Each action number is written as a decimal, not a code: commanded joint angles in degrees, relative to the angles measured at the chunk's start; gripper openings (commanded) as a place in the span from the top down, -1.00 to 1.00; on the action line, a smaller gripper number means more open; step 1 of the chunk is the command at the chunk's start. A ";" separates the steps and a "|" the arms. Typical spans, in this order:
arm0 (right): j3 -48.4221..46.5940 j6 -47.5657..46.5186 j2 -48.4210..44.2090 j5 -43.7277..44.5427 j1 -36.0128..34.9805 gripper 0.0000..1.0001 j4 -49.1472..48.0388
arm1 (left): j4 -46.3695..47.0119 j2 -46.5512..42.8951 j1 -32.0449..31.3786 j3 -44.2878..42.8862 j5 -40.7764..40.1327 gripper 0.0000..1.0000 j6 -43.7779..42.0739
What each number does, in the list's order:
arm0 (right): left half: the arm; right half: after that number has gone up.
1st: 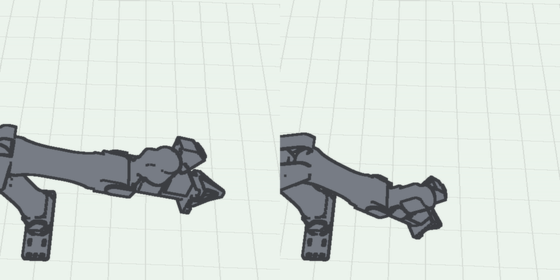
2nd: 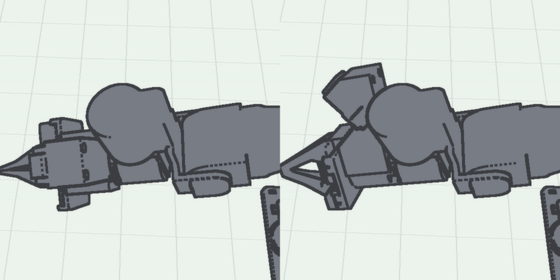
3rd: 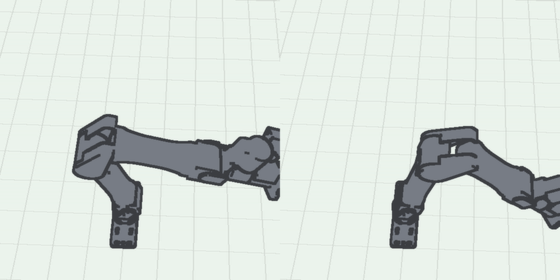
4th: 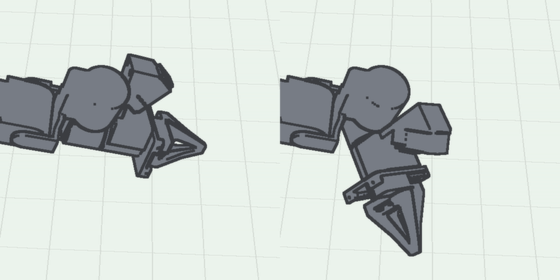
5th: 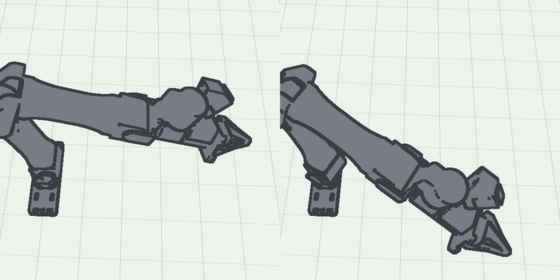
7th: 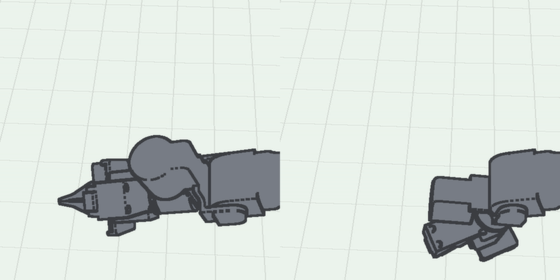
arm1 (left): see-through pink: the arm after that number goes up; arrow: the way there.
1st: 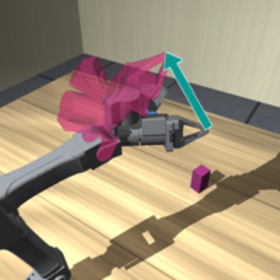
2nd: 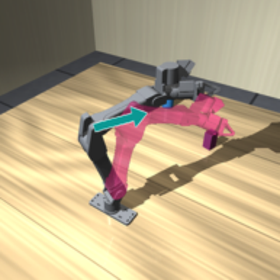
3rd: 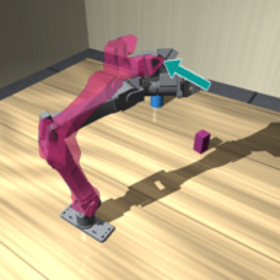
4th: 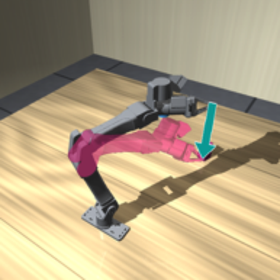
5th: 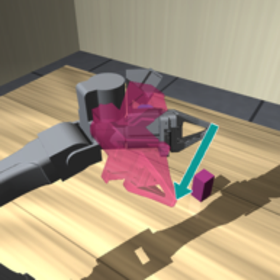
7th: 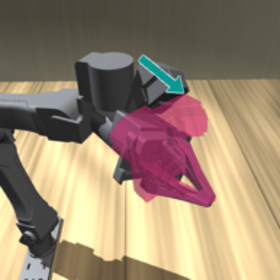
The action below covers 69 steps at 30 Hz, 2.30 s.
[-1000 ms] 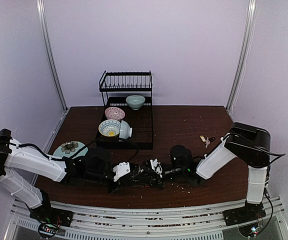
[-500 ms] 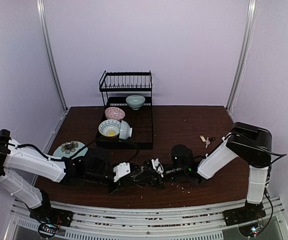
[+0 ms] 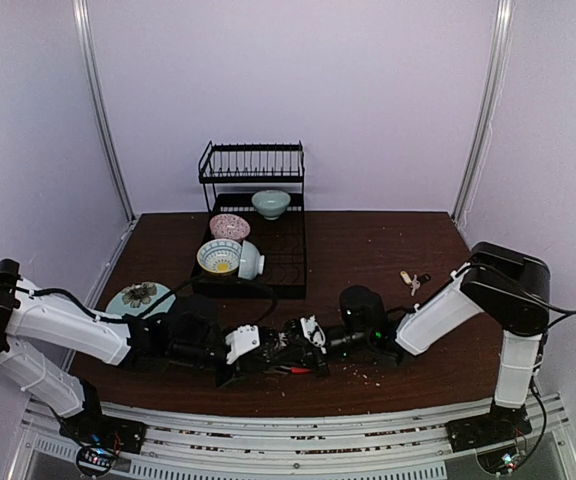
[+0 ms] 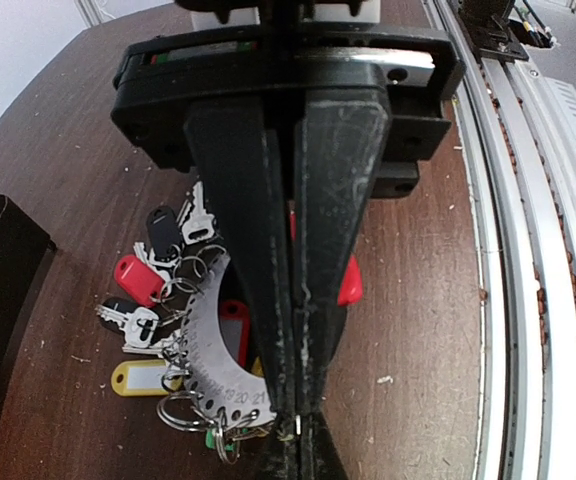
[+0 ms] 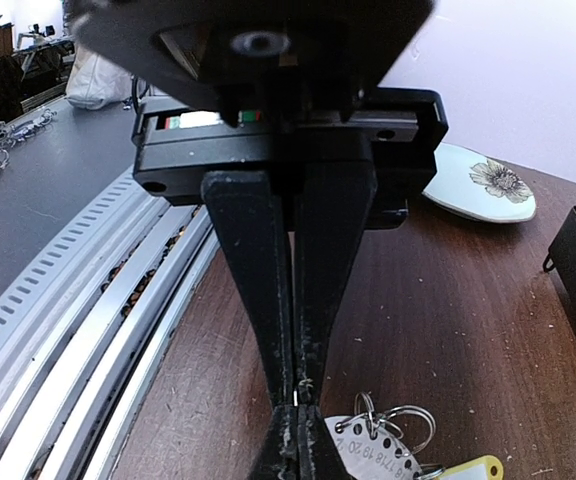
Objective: Put the keys on the keyring
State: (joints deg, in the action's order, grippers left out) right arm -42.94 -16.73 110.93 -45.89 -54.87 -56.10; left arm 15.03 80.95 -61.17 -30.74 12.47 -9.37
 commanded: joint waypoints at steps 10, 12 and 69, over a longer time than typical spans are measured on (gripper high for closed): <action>0.49 6.15 -3.17 6.17 1.21 1.00 -0.55 | 3.50 0.07 -0.62 -1.69 -4.10 0.49 3.30; 0.50 6.41 -3.33 6.06 1.42 1.00 -0.67 | 3.50 -0.66 -0.62 -1.04 -4.92 0.41 3.59; 1.60 11.89 -23.97 13.06 -3.95 0.90 -0.72 | 10.00 -18.18 1.57 -3.17 0.64 1.00 11.78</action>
State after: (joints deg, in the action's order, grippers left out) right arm -39.70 -0.78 90.21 -32.01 -58.48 -62.67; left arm 29.87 63.66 -59.46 -29.98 14.57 4.01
